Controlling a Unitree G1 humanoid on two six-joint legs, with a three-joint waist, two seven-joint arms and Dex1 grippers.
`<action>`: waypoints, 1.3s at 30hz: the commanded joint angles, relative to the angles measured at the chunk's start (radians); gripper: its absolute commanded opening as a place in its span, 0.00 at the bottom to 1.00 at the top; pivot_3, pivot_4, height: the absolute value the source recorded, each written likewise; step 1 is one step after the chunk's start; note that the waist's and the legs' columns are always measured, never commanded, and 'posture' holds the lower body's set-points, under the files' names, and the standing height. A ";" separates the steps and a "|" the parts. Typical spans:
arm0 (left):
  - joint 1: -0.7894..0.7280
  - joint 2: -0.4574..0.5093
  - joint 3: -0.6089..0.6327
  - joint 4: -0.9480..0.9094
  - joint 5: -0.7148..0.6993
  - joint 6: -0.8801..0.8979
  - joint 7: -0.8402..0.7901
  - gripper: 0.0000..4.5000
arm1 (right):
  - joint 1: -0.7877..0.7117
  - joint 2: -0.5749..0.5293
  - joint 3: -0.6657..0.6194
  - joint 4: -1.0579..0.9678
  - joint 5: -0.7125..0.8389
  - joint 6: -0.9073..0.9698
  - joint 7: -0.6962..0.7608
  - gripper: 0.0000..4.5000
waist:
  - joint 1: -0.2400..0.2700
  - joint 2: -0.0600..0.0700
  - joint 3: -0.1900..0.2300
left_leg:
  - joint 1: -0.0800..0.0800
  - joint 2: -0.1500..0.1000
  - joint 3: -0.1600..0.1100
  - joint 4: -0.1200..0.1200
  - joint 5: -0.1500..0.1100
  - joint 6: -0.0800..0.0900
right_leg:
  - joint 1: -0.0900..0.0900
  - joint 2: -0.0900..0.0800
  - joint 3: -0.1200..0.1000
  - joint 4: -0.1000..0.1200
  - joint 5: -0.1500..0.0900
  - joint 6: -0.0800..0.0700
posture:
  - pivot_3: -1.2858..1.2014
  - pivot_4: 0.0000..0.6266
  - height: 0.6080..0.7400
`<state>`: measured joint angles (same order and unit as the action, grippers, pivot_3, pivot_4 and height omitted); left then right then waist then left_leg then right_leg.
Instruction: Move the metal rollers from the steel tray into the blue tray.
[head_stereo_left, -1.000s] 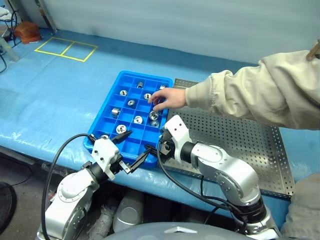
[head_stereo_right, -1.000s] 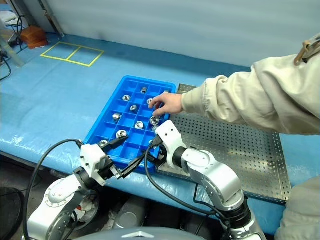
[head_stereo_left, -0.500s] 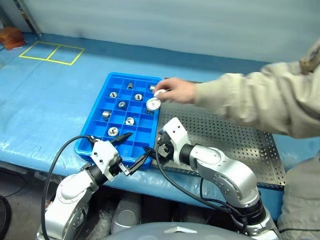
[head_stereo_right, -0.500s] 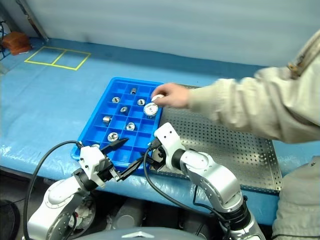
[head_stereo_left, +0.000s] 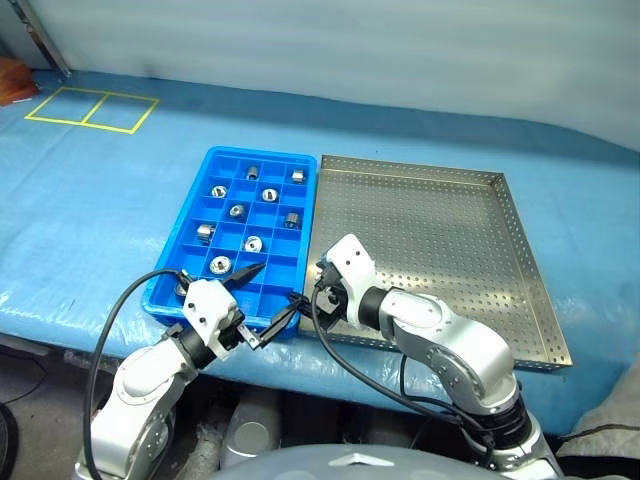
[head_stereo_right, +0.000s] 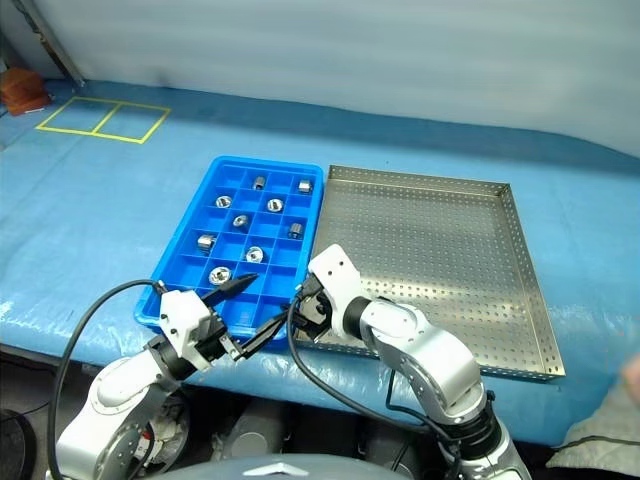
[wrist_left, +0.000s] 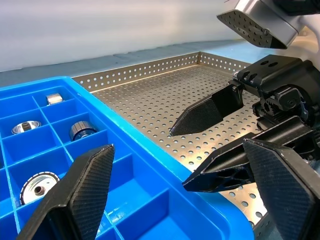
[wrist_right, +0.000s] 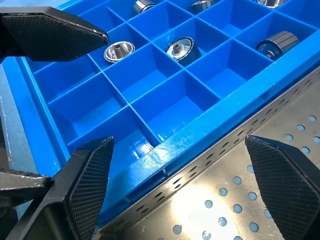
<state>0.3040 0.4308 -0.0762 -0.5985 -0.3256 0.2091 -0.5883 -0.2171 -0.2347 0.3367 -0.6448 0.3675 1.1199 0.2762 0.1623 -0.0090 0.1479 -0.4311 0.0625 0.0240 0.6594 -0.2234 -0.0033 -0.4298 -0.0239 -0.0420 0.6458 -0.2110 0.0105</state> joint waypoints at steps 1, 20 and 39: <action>-0.005 -0.008 -0.005 -0.014 -0.001 -0.004 0.010 1.00 | -0.014 0.011 -0.005 -0.033 0.015 -0.017 0.005 0.99 | -0.001 0.000 0.000 | 0.000 0.000 0.000 0.000 0.000 0.000 | 0.000 0.000 0.000 0.000 0.000 0.000 | 0.66 0.24 1.00; 0.026 -0.032 0.020 -0.019 -0.005 -0.016 0.055 1.00 | -0.038 -0.007 -0.013 -0.020 0.008 -0.023 0.017 0.99 | -0.001 0.000 0.000 | 0.000 0.000 0.000 -0.002 0.000 0.000 | 0.000 0.000 0.000 -0.001 0.000 0.000 | 0.67 0.24 1.00; 0.105 -0.036 0.018 -0.041 0.002 -0.051 0.051 1.00 | -0.061 -0.018 0.000 0.009 0.002 -0.037 0.038 0.99 | 0.030 0.001 0.001 | 0.000 0.000 0.000 -0.004 0.000 0.000 | -0.001 0.000 0.000 -0.002 -0.001 -0.001 | 0.69 0.24 1.00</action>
<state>0.4053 0.3966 -0.0537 -0.5994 -0.3177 0.1847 -0.5267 -0.2602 -0.2585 0.3387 -0.6243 0.3644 1.1110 0.3065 0.1919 -0.0084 0.1488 -0.4313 0.0624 0.0239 0.6556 -0.2234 -0.0034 -0.4309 -0.0242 -0.0422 0.6438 -0.2121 0.0096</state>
